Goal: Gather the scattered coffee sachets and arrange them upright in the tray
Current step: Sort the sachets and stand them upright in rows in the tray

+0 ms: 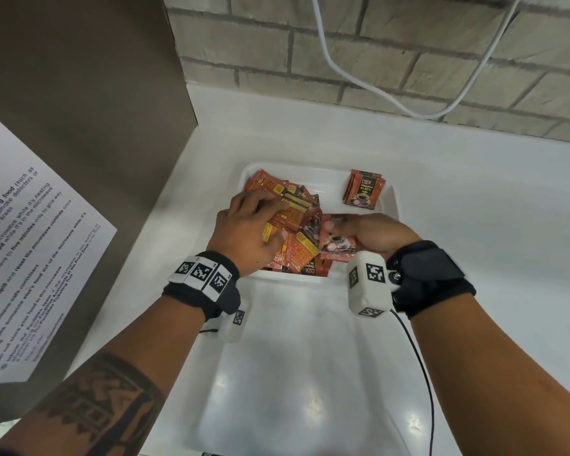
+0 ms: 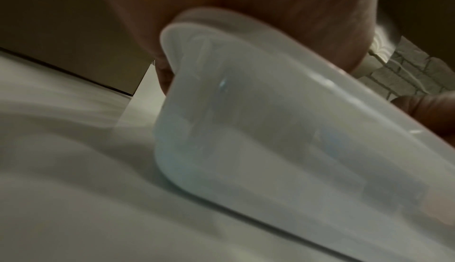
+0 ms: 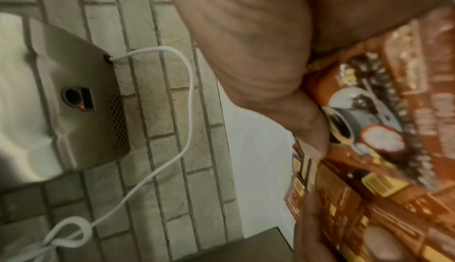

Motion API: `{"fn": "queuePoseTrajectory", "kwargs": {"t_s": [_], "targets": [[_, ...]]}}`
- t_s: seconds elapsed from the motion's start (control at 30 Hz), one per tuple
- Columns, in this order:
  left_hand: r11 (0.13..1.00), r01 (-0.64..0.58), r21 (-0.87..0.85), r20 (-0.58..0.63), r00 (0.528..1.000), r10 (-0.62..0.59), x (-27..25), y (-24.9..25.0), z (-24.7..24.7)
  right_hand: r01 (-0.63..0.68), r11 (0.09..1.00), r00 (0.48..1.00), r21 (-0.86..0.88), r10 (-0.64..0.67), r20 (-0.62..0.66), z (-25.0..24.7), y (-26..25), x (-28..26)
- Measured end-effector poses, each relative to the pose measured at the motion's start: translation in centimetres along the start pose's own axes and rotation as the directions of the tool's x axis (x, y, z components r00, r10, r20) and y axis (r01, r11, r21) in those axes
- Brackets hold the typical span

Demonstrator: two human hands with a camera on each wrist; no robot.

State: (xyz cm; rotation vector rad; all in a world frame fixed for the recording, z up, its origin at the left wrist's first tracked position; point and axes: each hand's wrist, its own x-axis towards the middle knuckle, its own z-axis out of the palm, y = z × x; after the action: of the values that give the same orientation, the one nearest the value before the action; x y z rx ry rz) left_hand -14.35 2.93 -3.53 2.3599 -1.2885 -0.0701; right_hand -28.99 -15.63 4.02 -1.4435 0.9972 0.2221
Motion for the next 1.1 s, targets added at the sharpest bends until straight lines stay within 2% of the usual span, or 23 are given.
{"fn": "queuePoseTrajectory", "kwargs": {"t_s": [0.07, 0.17, 0.23, 0.3, 0.33, 0.5, 0.7, 0.97, 1.1], "targets": [[1.0, 0.001, -0.001, 0.0, 1.0, -0.001, 0.0, 0.0, 0.0, -0.012, 0.98, 0.998, -0.198, 0.023, 0.054, 1.4, -0.6, 0.0], [1.0, 0.005, 0.0, -0.009, 1.0, -0.005, -0.1, 0.0, 0.1, -0.019, 0.973, 0.996, -0.229, 0.039, 0.08, 2.9, -0.5, 1.1], [1.0, 0.006, -0.001, -0.01, 1.0, -0.006, -0.1, 0.1, 0.1, 0.035, 0.951, 0.999, -0.308, -0.022, 0.045, 3.5, -0.4, 1.8], [1.0, 0.015, -0.003, -0.012, 1.0, -0.015, -0.1, 0.1, 0.1, 0.084, 0.873, 0.995, -0.481, -0.102, -0.01, 4.1, -0.3, 2.1], [1.0, 0.017, -0.002, -0.01, 1.0, -0.017, -0.1, 0.1, 0.0, 0.093, 0.853, 0.992, -0.513, -0.124, -0.026, 4.3, -0.2, 2.1], [1.0, 0.027, 0.001, 0.013, 1.0, -0.027, 0.0, 0.1, -0.1, 0.122, 0.919, 0.99, -0.375, -0.138, -0.015, 3.0, 0.5, 2.9], [1.0, 0.029, 0.008, 0.018, 0.999, -0.029, 0.0, 0.2, -0.2, 0.031, 0.992, 0.999, -0.122, -0.032, -0.009, -0.5, -0.2, 0.7], [0.999, 0.028, 0.038, -0.007, 1.0, -0.028, -0.3, 0.6, -0.7, -0.086, 0.989, 0.996, -0.117, 0.085, -0.018, -2.1, 0.1, 0.8], [0.999, 0.029, 0.041, -0.017, 0.999, -0.029, -0.5, 1.0, -0.9, -0.091, 0.983, 0.996, -0.157, 0.09, -0.011, -2.1, 0.6, 1.1]]}}
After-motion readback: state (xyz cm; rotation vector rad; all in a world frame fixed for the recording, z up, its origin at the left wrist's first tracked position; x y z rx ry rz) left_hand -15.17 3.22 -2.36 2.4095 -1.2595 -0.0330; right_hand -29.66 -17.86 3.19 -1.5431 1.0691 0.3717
